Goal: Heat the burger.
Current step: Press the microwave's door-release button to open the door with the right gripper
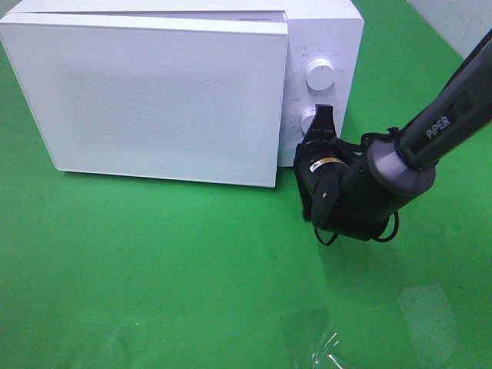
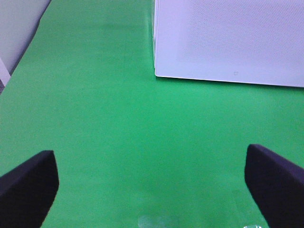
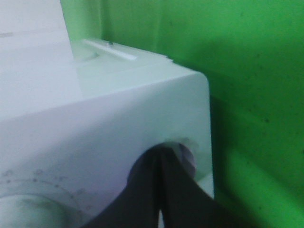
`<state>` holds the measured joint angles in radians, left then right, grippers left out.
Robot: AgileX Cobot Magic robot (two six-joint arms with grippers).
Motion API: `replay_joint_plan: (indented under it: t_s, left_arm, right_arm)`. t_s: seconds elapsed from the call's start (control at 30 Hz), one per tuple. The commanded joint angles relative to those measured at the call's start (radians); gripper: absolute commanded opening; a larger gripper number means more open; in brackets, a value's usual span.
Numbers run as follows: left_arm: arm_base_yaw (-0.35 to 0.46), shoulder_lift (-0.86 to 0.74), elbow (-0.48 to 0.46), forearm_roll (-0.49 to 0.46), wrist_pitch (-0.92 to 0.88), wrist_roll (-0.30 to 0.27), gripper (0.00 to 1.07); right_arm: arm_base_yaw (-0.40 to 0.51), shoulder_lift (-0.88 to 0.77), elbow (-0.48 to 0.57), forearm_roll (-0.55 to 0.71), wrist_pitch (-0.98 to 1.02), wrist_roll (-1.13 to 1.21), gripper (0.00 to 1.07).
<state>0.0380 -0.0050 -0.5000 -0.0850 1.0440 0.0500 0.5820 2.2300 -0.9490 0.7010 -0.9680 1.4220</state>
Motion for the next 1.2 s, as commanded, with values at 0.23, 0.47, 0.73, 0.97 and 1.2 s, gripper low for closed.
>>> replay_joint_plan:
  t_s: [0.23, 0.47, 0.73, 0.97, 1.2]
  left_arm:
    - [0.001, -0.021, 0.002, -0.004, -0.003, -0.002, 1.01]
    - [0.001, -0.021, 0.002, -0.004, -0.003, -0.002, 1.01]
    - [0.001, -0.021, 0.002, -0.004, -0.003, -0.002, 1.01]
    - [0.001, -0.021, 0.002, -0.004, -0.003, -0.002, 1.01]
    - [0.001, -0.021, 0.002, -0.004, -0.003, -0.002, 1.01]
  right_arm:
    - [-0.045, -0.004, -0.1, -0.068, -0.284, -0.008, 0.0]
    - [-0.045, -0.006, -0.1, -0.067, -0.28, -0.014, 0.0]
    - [-0.043, -0.019, -0.082, -0.062, -0.195, -0.021, 0.0]
    - [-0.027, -0.07, 0.0, -0.062, -0.106, -0.019, 0.0]
    - [0.016, -0.126, 0.113, -0.063, 0.019, 0.012, 0.0]
